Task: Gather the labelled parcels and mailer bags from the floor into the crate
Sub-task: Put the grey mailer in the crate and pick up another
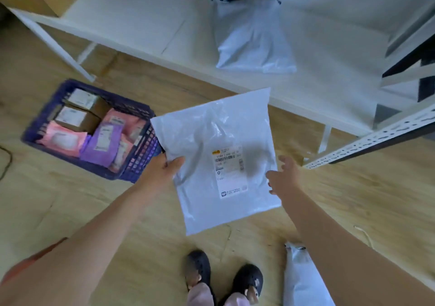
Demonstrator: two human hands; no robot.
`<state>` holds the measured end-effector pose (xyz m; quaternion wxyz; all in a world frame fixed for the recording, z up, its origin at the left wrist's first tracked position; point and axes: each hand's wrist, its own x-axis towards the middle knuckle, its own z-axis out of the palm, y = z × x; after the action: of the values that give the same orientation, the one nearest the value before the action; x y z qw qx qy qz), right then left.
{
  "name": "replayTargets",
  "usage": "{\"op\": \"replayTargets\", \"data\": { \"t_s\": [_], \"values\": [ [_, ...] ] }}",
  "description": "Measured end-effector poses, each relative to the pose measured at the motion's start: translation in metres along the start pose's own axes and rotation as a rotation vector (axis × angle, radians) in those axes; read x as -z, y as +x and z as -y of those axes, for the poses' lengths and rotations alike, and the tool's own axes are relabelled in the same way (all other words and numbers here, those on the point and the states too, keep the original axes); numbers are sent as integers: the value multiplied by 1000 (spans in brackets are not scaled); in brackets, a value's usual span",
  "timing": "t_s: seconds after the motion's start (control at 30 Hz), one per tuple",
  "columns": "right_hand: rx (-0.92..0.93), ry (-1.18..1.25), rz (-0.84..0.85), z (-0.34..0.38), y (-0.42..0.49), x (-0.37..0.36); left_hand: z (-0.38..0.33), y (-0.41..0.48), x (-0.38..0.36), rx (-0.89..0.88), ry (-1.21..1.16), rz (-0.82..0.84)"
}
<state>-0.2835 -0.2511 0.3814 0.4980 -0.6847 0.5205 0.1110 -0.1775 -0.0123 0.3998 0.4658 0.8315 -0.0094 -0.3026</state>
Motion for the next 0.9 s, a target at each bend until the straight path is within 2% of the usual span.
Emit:
{"op": "replayTargets", "data": {
  "t_s": [0.1, 0.2, 0.3, 0.37, 0.5, 0.57, 0.63, 0.9],
  "values": [
    [139, -2, 113, 22, -24, -3, -19, -19, 36, -3, -32, -11],
    [113, 39, 282, 30, -44, -19, -25, -30, 64, -7, -119, 5],
    [32, 64, 371, 34, -56, -37, -21, -35, 80, 27, -168, 32],
    [9, 81, 452, 46, -69, -58, -9, -38, 97, 51, -232, -46],
    [-13, 98, 588, 74, -102, -114, 19, -40, 140, 42, -199, -245],
    [-6, 102, 594, 87, -118, -147, 31, -36, 171, 61, -228, -324],
    [-5, 150, 567, 101, -133, -187, 44, -30, 211, 67, -286, -336],
    [-6, 328, 442, 179, -170, -319, 86, 0, 343, 142, -211, -132]
  ]
}}
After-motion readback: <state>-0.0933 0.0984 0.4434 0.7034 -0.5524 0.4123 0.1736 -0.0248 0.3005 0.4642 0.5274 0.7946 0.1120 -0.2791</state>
